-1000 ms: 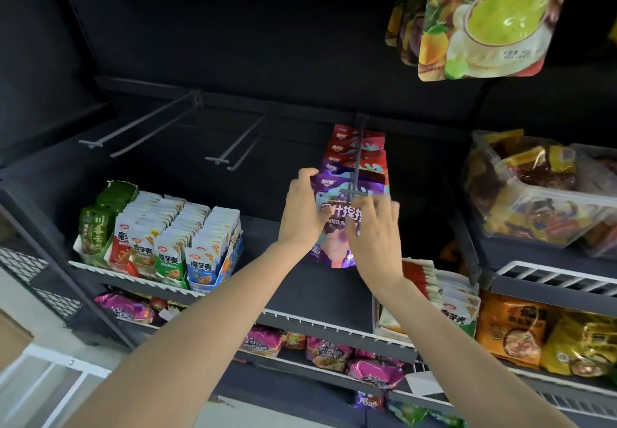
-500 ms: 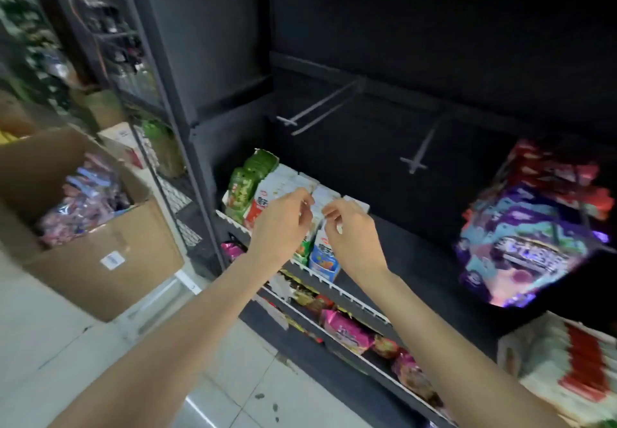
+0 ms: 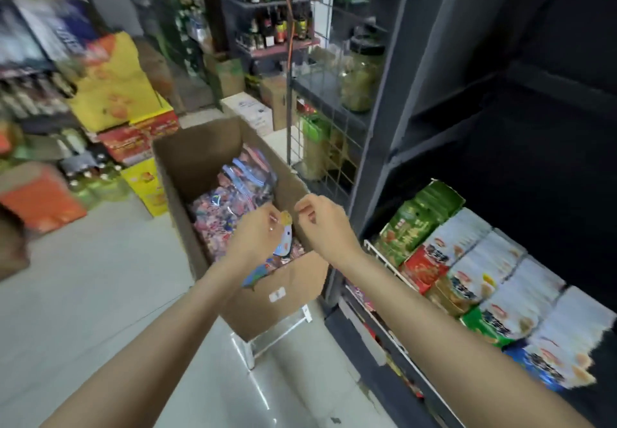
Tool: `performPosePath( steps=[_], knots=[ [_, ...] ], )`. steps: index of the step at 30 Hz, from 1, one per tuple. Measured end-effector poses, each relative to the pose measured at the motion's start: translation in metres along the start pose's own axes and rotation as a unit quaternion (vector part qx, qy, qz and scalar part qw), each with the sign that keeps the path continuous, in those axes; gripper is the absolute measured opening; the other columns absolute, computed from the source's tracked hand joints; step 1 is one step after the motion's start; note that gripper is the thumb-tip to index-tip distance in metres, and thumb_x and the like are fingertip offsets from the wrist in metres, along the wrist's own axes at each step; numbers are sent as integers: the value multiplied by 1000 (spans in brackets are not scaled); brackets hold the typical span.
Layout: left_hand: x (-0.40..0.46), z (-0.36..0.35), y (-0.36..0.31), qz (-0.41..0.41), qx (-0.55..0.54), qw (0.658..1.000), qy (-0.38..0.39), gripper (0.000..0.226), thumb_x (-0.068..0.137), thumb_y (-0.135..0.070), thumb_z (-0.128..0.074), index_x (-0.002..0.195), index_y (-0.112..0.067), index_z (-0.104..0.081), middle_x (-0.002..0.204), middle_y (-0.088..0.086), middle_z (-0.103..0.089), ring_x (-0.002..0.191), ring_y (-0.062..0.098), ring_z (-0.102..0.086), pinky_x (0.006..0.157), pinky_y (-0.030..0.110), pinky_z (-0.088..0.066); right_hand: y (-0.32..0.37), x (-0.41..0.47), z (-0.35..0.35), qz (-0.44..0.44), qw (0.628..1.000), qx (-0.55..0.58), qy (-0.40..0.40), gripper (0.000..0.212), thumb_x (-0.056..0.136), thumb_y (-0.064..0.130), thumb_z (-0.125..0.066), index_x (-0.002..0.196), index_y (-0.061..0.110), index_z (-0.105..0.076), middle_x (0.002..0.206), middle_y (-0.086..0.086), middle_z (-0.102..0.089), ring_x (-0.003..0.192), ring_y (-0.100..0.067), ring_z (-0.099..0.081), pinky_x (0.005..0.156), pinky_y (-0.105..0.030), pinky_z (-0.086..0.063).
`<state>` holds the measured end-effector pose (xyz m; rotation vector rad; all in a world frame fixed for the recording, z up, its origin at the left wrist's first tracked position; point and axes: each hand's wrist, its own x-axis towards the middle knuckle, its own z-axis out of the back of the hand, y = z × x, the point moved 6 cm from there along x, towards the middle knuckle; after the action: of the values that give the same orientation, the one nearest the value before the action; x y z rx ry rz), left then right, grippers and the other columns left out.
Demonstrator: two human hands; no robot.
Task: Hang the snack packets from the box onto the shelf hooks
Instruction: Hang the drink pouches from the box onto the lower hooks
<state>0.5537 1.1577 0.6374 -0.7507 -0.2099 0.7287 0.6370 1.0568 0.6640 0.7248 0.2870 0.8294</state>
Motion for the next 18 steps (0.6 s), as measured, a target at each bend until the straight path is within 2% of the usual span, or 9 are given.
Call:
performPosePath(
  steps=[2,5,9,11,14,18],
  knots=[
    [24,4,32,49,69,995,53,8,87,-6,-48,90,-9,-55,104,20,-65,94,32,-58,74,33,-40,6,31,-31,-7,997,-39,60,26,87,10,-49,109,9,-64,109,-13,-63,103,-29,-58,88,-39,-46],
    [52,-2,68,97,163,972,136,26,90,-6,-47,114,1,-55,122,19,-59,113,33,-54,86,34,-41,3,72,-78,-18,978,-109,178,30,90,8,-48,117,-2,-56,116,-21,-58,110,-35,-53,87,-39,-44],
    [82,-20,109,158,237,934,215,35,91,-4,-45,125,4,-45,127,21,-54,116,35,-52,91,37,-43,-27,119,-138,-34,928,-243,280,38,93,12,-48,130,2,-43,134,-20,-40,125,-35,-37,97,-38,-38],
    [86,-30,123,173,251,917,258,33,92,-5,-46,123,4,-49,126,20,-55,116,32,-53,92,35,-43,-42,133,-160,-35,898,-296,325,40,94,12,-45,134,5,-42,138,-19,-36,128,-34,-34,100,-39,-38],
    [89,-35,141,208,271,896,284,33,90,-10,-54,121,0,-54,127,16,-56,117,29,-54,94,34,-44,-53,145,-176,-30,870,-327,368,41,95,6,-41,136,4,-41,142,-18,-35,132,-34,-30,103,-40,-36],
    [95,-31,152,238,278,875,317,35,86,-6,-57,120,-3,-57,125,14,-58,115,30,-55,92,40,-46,-49,164,-182,-17,866,-358,349,37,94,1,-40,130,4,-49,138,-17,-44,128,-33,-35,99,-34,-39]
  ],
)
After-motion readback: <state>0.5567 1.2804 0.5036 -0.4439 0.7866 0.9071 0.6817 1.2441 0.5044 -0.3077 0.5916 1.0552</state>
